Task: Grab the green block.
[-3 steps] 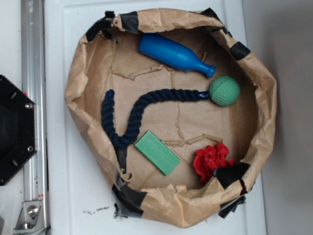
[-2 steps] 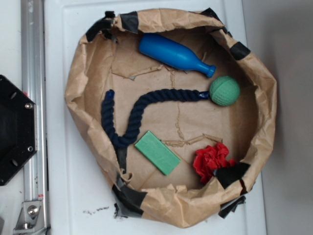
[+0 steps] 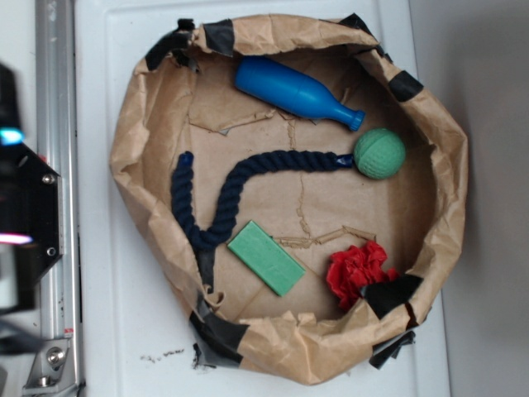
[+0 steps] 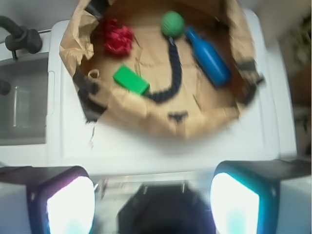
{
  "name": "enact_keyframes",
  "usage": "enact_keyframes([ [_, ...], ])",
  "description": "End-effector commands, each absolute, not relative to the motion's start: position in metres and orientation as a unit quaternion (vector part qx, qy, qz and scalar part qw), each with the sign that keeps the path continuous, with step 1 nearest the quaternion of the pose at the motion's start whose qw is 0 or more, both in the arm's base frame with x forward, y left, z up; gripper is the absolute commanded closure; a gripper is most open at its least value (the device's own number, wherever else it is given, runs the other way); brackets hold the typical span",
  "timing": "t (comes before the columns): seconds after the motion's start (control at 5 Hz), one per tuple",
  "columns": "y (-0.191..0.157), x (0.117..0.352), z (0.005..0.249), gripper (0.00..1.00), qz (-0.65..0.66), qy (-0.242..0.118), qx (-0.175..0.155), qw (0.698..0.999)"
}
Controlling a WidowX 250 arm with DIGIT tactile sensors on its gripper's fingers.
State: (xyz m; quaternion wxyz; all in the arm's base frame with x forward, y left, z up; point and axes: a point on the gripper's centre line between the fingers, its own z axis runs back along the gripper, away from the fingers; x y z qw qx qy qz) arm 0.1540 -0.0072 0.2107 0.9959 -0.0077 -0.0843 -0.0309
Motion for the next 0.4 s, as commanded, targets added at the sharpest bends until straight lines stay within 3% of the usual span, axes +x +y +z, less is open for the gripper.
enact_keyframes([
  [0.0, -0.001, 0.219, 0.165, 0.0, -0.085, -0.105, -0.075, 0.988],
  [0.2, 0.006, 0.235, 0.146, 0.0, -0.069, -0.096, -0.076, 0.99],
])
